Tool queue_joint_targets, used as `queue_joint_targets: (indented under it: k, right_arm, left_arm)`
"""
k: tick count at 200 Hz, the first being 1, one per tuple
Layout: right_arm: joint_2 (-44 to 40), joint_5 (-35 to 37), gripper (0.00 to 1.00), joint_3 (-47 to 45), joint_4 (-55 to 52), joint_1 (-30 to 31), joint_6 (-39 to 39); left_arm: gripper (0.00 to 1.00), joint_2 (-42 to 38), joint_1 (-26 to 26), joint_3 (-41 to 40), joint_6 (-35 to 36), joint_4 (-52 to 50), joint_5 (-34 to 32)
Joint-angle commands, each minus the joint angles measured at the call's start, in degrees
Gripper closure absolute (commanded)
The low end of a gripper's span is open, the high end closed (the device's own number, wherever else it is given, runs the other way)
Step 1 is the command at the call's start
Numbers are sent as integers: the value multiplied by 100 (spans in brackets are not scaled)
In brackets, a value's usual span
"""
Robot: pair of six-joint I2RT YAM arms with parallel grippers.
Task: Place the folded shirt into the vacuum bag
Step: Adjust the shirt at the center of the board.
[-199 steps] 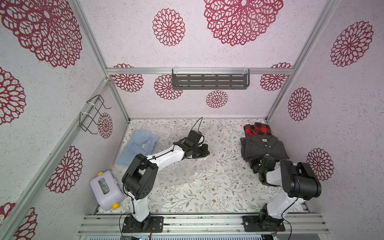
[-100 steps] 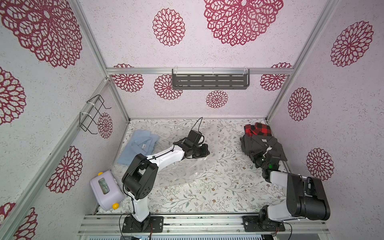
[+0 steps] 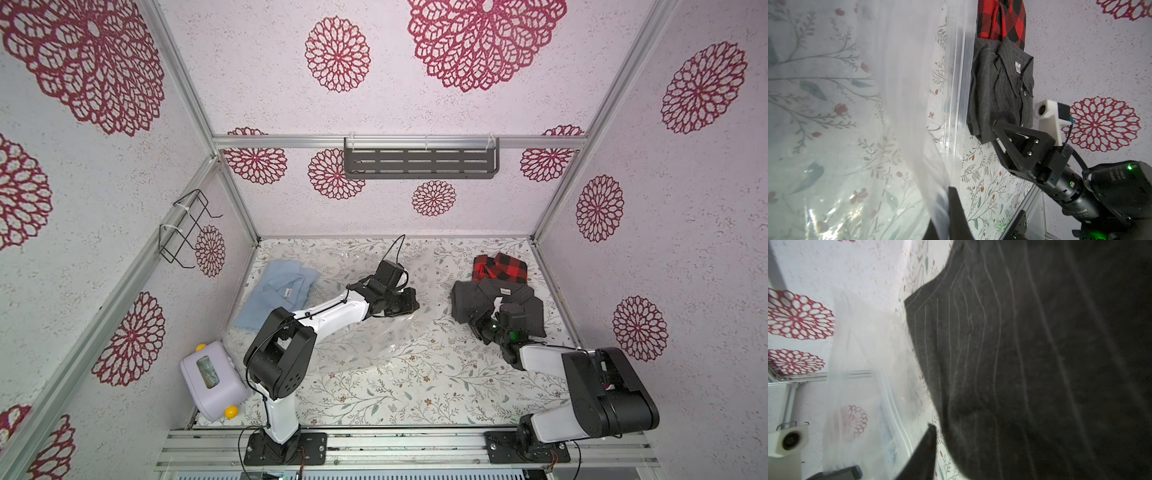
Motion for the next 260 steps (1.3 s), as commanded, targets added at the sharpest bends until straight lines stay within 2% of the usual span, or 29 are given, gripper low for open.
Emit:
queue_joint_targets:
  k: [1, 14, 24, 52, 77, 94, 134, 169, 199, 233, 260]
  right_arm:
    - [-421, 59, 38, 106, -348, 55, -552]
    - [-745, 87, 29, 302, -1023, 59, -1016]
    - [-912, 9, 27, 507, -1495, 54, -1364]
    - [-946, -161, 29, 1129, -2245, 41, -2080]
    - [-412, -274, 33, 1854, -2411, 13, -2490]
    - [34, -604, 34, 2370, -2537, -2, -2646]
    - [431, -1412, 32, 2606, -2174, -3, -2527]
    - [854, -889, 32, 3144, -2519, -37, -2861]
    - [1767, -306, 34, 4000, -2969, -95, -3236]
    - [2723, -242, 35, 4788, -3076, -134, -3368]
    - [3487, 246, 36, 5420, -3337, -178, -3562]
  left_arm:
    - [100, -169, 23, -130, 23, 3, -143]
    - [100, -198, 25, -137, 40, -60, -194]
    - [100, -225, 29, -132, 66, -106, -239]
    - [100, -240, 52, -79, 111, -189, -300]
    - [100, -238, 69, -21, 146, -237, -303]
    - [100, -289, 61, -31, 146, -269, -326]
    - [100, -382, 82, -137, 155, -288, -430]
    - [100, -302, 113, -61, 164, -326, -405]
    - [100, -241, 113, 11, 165, -349, -407]
    - [100, -125, 113, 90, 146, -340, -373]
    - [100, -22, 16, 198, 115, -308, -285]
